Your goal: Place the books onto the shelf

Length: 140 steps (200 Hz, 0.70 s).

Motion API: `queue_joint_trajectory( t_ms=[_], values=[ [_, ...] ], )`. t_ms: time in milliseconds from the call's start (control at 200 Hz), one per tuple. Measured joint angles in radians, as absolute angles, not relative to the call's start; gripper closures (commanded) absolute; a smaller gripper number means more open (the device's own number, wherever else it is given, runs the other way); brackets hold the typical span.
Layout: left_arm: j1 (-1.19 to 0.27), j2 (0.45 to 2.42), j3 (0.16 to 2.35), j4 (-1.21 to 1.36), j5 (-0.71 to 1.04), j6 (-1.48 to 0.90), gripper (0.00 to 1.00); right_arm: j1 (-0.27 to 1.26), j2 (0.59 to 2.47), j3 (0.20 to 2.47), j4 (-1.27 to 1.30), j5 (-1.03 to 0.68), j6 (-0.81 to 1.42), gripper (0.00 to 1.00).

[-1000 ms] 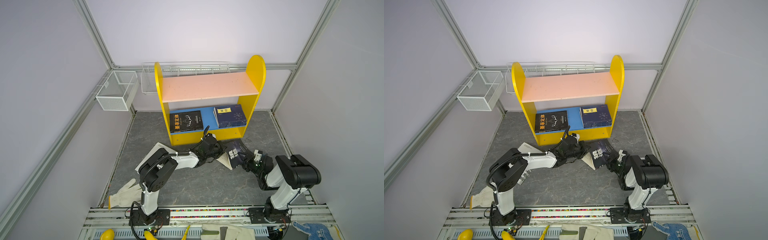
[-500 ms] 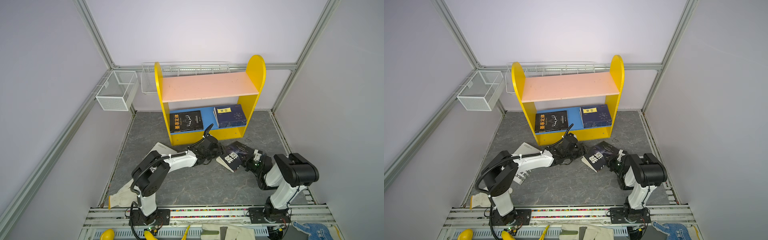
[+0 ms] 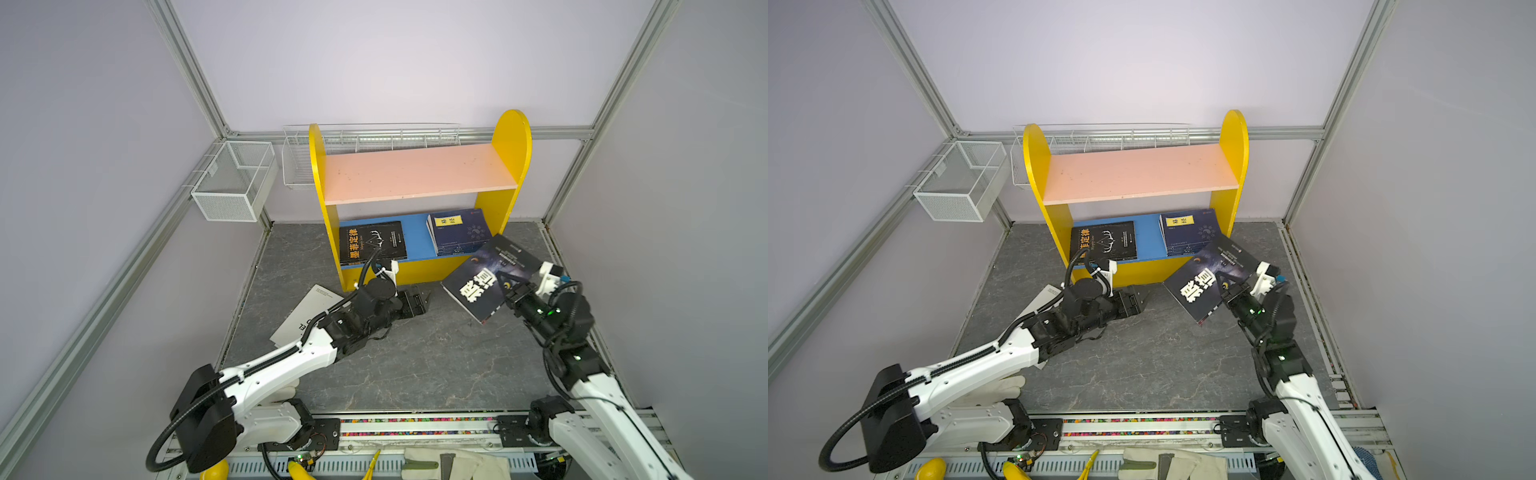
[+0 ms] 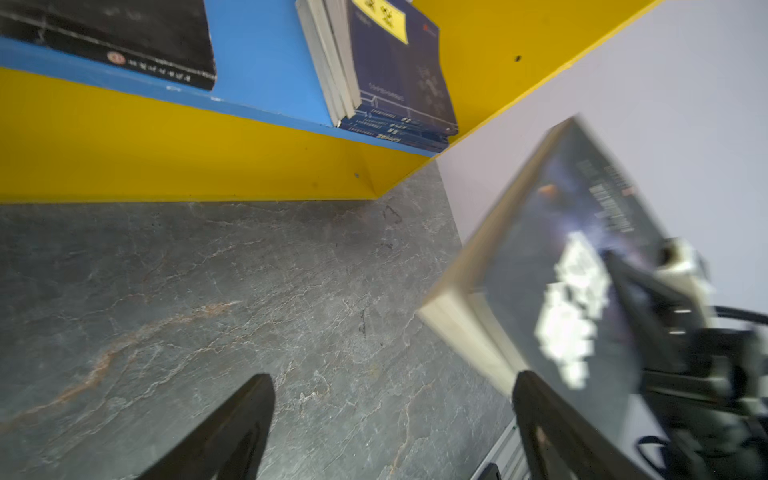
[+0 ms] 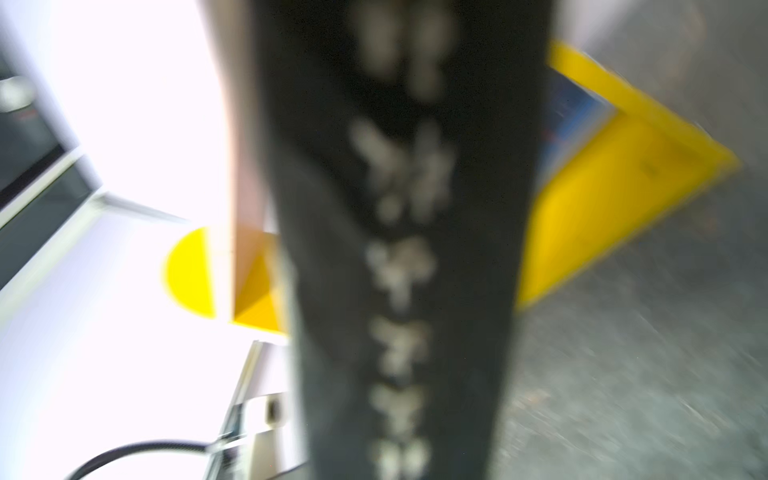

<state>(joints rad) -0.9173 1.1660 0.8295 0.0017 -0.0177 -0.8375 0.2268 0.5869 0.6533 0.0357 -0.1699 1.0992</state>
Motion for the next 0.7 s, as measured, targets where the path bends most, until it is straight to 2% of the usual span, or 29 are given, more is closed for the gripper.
queue_joint_trajectory(
  t_ms=[125, 300, 560, 700],
  values=[
    [-0.917, 1.026, 0.763, 0.070, 0.035, -0.826, 0.00, 0.230, 0.527, 0.781, -0.055, -0.129, 1.056, 0.92],
    [-0.917, 0.965, 0.728, 0.270, 0.148, -0.873, 0.00, 0.272, 0.673, 0.757, -0.066, -0.093, 1.086, 0.93],
    [-0.920, 1.176, 0.714, 0.521, 0.237, -1.026, 0.01, 0.438, 0.821, 0.801, -0.086, -0.006, 1.087, 0.92],
    [-0.925, 1.277, 0.743, 0.517, 0.266, -1.086, 0.02, 0.518, 0.832, 0.834, -0.074, 0.041, 1.071, 0.92]
  ],
)
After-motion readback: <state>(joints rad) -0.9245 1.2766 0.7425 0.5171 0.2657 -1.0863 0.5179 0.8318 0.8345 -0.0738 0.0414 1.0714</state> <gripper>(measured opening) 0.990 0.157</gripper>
